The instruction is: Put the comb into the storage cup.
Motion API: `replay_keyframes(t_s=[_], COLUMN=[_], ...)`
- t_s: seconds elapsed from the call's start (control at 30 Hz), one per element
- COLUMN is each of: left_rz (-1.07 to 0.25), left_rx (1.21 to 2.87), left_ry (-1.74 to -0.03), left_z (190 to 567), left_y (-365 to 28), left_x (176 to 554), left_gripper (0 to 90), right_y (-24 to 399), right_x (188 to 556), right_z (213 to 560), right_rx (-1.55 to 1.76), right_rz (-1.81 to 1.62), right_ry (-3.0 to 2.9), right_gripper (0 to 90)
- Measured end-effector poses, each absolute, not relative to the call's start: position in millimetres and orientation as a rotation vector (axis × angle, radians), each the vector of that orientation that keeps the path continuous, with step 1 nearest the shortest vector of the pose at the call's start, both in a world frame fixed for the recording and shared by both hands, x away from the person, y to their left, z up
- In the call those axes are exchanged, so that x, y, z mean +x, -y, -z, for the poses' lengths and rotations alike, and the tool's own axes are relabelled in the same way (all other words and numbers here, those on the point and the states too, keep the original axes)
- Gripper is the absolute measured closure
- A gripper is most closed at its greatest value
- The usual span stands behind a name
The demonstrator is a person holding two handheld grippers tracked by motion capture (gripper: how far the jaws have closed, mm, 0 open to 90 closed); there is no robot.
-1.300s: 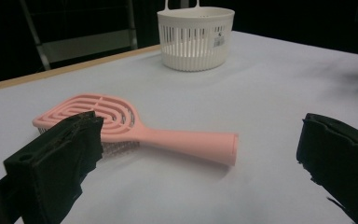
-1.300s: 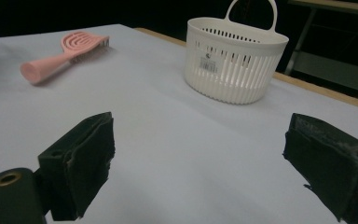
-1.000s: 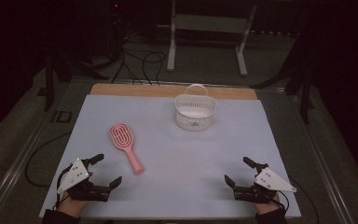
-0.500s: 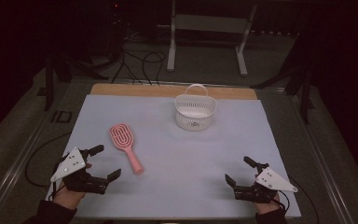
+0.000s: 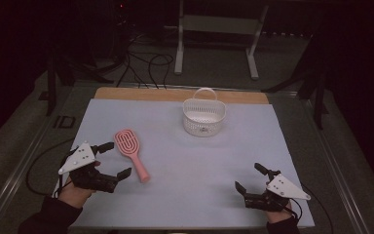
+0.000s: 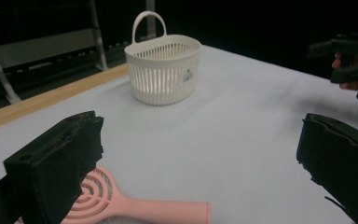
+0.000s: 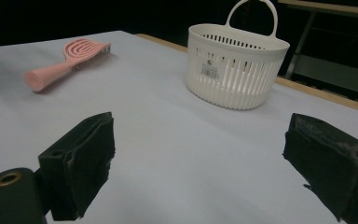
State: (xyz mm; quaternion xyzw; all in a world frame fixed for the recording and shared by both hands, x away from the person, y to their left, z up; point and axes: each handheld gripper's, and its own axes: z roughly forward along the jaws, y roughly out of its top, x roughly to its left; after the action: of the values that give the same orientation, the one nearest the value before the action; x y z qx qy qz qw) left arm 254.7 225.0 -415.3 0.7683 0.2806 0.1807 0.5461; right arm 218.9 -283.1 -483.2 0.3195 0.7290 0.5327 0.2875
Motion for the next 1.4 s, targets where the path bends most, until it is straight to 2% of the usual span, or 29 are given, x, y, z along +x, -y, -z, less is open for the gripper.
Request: replay_keyframes(t_s=[0.67,1.0,1.4], left_rz=[-0.408,-0.333,-0.293], left_rx=[1.896,1.972,2.049], left_ry=[-0.69,-0.75,-0.781], left_z=[396.0,416.0,435.1], left_y=[-196.3,-177.3,-167.5], left_x=[290.1,312.0,317.0], left_gripper=[0.0,0.0,2.0], right_y=[282.5,282.2,281.4], right_x=[220.8,221.5,221.2], right_z=[484.4,485.4,485.2], right_rx=[0.861,0.869,0.859], right_rz=[-1.441,-1.442,-1.449], right_ry=[-1.951,-1.96,-1.959], right_gripper=[8.5,8.5,8.5])
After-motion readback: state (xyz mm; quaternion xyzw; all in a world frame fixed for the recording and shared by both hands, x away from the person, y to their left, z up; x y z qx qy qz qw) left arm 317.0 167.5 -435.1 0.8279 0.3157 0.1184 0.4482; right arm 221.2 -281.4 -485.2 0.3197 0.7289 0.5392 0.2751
